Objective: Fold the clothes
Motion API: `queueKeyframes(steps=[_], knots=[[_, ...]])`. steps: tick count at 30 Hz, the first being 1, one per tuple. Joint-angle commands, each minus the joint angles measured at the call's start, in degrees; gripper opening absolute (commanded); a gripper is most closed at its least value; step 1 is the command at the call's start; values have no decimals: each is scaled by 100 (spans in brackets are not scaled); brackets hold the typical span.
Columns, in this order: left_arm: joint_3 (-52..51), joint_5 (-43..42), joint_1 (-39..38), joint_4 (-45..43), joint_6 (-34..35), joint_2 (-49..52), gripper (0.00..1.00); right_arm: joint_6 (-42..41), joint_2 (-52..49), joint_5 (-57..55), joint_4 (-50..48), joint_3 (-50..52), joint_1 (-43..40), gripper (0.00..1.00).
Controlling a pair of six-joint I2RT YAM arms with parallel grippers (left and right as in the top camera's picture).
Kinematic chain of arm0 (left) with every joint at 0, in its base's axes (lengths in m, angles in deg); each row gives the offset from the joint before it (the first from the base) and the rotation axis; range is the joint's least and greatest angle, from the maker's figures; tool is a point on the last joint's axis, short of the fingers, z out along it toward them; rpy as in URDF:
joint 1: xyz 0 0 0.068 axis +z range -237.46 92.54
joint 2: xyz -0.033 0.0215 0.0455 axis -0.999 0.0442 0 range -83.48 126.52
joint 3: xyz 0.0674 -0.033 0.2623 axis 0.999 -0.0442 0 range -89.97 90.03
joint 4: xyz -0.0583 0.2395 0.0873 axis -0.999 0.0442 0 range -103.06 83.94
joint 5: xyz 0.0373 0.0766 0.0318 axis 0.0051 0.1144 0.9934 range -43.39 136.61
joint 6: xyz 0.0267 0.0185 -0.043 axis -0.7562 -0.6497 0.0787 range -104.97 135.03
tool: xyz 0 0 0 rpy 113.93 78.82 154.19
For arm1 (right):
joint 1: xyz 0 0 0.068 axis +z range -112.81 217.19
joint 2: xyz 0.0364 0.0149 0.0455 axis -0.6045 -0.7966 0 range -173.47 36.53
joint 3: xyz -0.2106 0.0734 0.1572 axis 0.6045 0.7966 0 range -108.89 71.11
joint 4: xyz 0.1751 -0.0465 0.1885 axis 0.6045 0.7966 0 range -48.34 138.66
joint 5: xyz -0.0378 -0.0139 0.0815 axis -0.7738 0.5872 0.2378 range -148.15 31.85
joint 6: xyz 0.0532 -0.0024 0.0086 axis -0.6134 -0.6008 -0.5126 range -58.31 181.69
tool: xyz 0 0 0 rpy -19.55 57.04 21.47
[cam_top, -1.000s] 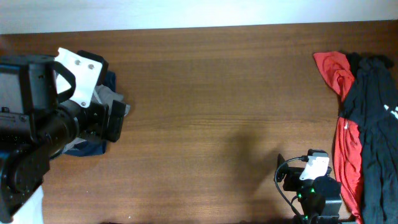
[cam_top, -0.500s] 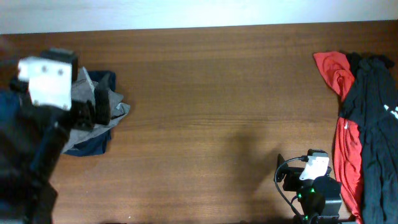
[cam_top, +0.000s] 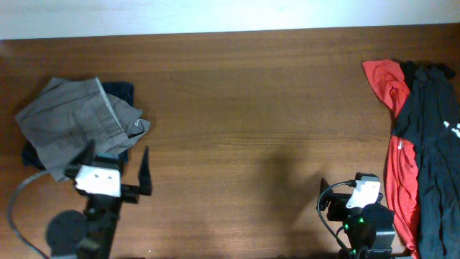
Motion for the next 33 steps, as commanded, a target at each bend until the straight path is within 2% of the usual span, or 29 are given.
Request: queueKeyframes(steps=[1,12,18,26,33], knots=[[-977,-518,37,-546,76,-673,99,-44,70,4,-7,39,-48,99],[-2907,-446,15,-1818,334,-1996,99,-44,70,4,-7,39,-48,99],[-3611,-437,-15,-2422,356,-2140,99,-44,70,4,-7,39,-48,99],[-3646,-96,-122,-1746,352,-2138,99,-44,68,4,-7,39,-48,99],[-3641,-98,-122,-1755,352,-2107,99,-44,70,4,-7,39,-48,99]])
